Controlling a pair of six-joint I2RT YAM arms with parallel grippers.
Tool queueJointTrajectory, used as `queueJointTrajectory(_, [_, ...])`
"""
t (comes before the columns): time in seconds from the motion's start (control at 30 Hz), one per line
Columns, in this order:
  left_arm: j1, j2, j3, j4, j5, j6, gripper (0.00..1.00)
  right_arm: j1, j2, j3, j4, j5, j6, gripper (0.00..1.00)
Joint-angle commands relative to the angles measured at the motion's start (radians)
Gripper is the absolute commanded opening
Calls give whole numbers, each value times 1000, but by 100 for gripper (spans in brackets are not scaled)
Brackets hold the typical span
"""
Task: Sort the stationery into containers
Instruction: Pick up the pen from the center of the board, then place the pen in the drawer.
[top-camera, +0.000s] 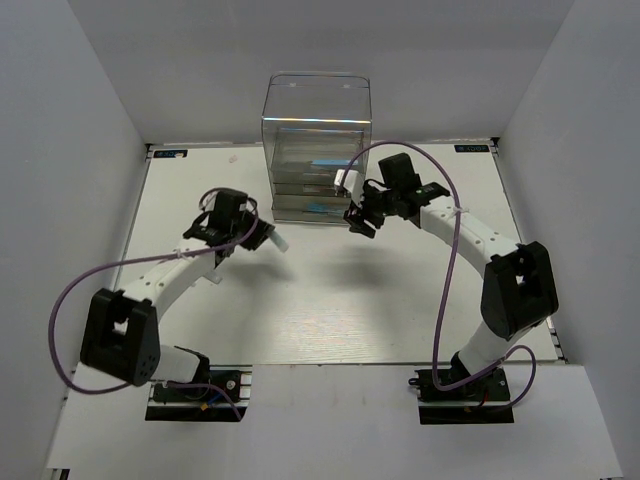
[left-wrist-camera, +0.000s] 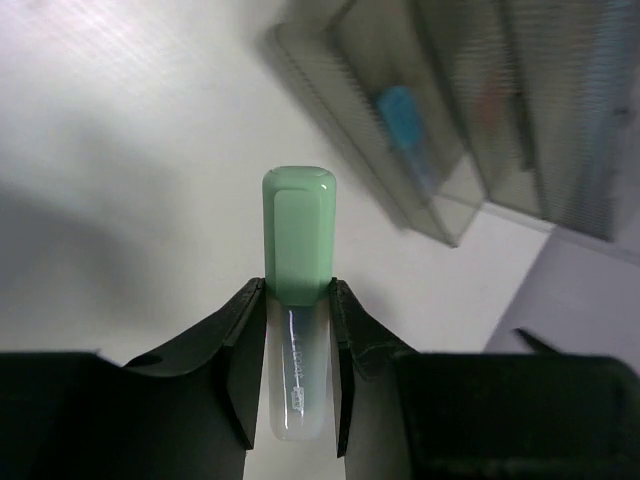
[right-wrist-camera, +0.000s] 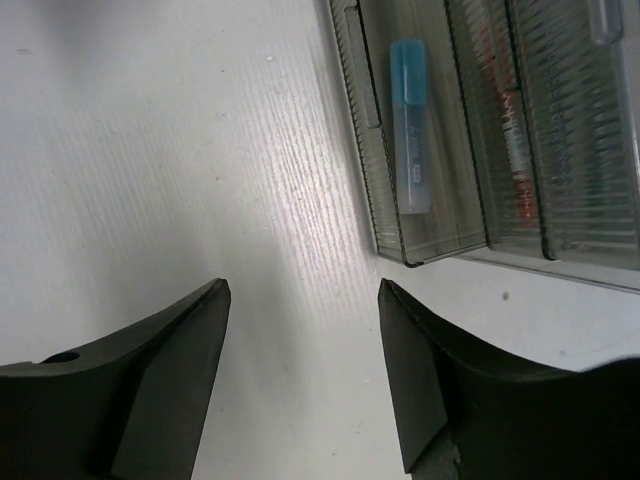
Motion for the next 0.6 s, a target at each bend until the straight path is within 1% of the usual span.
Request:
queueJointTrajectory(0.0, [-22,102,112,153,31,-31,0,-12,-51,-19,26,-50,29,66])
queueJointTrajectory(0.07, [-40,150,161,210,16,-77,0,-15,-63,-27,27,-54,30,59])
queueJointTrajectory(0.1, [-40,172,174,227,5,-97,0,-15,-64,-27,29,-53,35,52])
queueJointTrajectory(0.17, [-53,224,206,259,-30,-146,0,-24,-73,-33,32,-57,38,47])
queueJointTrajectory(0.2, [-62,238,215,268,-62,-163,0,-24,-77,-33,32,-57,40,43])
queueJointTrajectory(0.27, [-71,270,228,282,-96,-209,0,-34,-83,-36,33,-60,47,40])
queueJointTrajectory(0.3, [-82,270,228,291,-136,-226,0,-40,-82,-37,36,-60,49,36])
queueJointTrajectory(0.33, [-82,285,237,291,-156,-243,0,-43,-83,-37,35,-60,53,34])
queueJointTrajectory(0.37, [-91,297,237,300,-197,-281,0,-47,-85,-39,38,-63,56,34])
queueJointTrajectory(0.4, [-91,298,237,301,-220,-306,0,-49,-88,-37,41,-65,56,30])
queueJointTrajectory(0.47, [-103,310,237,301,-252,-347,0,-55,-85,-39,46,-70,69,26])
queueJointTrajectory(0.5, [-114,322,237,325,-275,-399,0,-55,-87,-39,44,-73,72,25])
queueJointTrajectory(0.57, [-114,348,215,353,-285,-450,0,-61,-87,-39,49,-76,78,25])
